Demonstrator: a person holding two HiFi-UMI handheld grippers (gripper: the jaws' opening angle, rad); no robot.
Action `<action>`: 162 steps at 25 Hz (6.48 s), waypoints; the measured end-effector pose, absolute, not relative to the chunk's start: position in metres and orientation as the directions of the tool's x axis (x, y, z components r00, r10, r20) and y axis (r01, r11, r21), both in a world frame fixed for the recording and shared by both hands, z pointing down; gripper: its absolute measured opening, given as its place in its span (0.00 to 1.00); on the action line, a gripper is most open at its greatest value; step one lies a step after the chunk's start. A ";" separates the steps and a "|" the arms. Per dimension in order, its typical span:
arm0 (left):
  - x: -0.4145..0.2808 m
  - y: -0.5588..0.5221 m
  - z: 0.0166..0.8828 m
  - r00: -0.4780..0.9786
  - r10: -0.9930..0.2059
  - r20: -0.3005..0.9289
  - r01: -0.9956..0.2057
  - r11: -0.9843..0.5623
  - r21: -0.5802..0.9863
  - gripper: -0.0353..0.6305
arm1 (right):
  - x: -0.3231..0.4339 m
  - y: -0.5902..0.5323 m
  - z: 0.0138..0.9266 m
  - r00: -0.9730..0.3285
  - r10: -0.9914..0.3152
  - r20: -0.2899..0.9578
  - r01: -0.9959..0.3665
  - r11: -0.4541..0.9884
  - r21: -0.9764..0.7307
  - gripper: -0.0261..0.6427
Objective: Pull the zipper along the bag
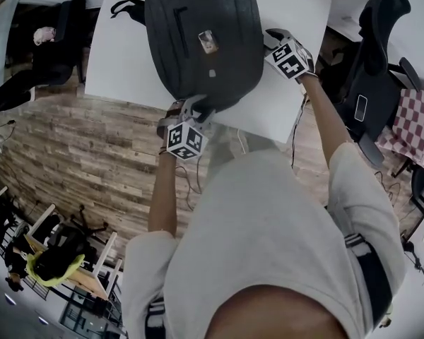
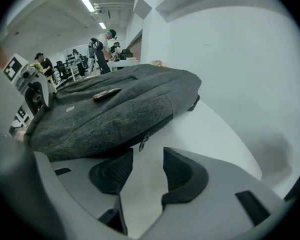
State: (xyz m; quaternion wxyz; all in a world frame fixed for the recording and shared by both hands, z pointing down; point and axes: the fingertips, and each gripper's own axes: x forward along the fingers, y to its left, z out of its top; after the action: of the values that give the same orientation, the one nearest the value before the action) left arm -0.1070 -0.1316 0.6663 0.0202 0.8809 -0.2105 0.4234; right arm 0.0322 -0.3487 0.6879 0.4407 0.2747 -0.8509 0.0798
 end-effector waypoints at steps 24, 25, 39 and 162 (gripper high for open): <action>-0.105 -0.139 0.670 0.547 -0.346 0.762 -0.444 -0.892 -0.086 0.33 | 0.035 -0.361 0.688 -0.192 -0.503 0.843 -0.015 0.860 0.510 0.07; -0.105 -0.139 0.670 0.546 -0.349 0.762 -0.449 -0.890 -0.086 0.33 | 0.037 -0.360 0.689 -0.177 -0.509 0.843 -0.021 0.858 0.513 0.07; -0.106 -0.145 0.676 0.505 -0.374 0.778 -0.493 -0.865 -0.095 0.31 | 0.044 -0.283 0.694 -0.138 -0.439 0.888 -0.323 0.867 0.378 0.07; -0.124 -0.158 0.588 0.520 -0.672 0.528 -0.775 -0.631 -0.040 0.33 | -0.051 -0.156 0.596 -0.527 -0.436 0.729 -0.756 0.632 -0.169 0.22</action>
State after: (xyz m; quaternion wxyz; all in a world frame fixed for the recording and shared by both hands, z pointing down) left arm -0.1245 -0.1583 0.5884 0.1006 0.8660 -0.4175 0.2562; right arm -0.0509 -0.1564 0.5959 0.3323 0.3549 -0.8401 0.2407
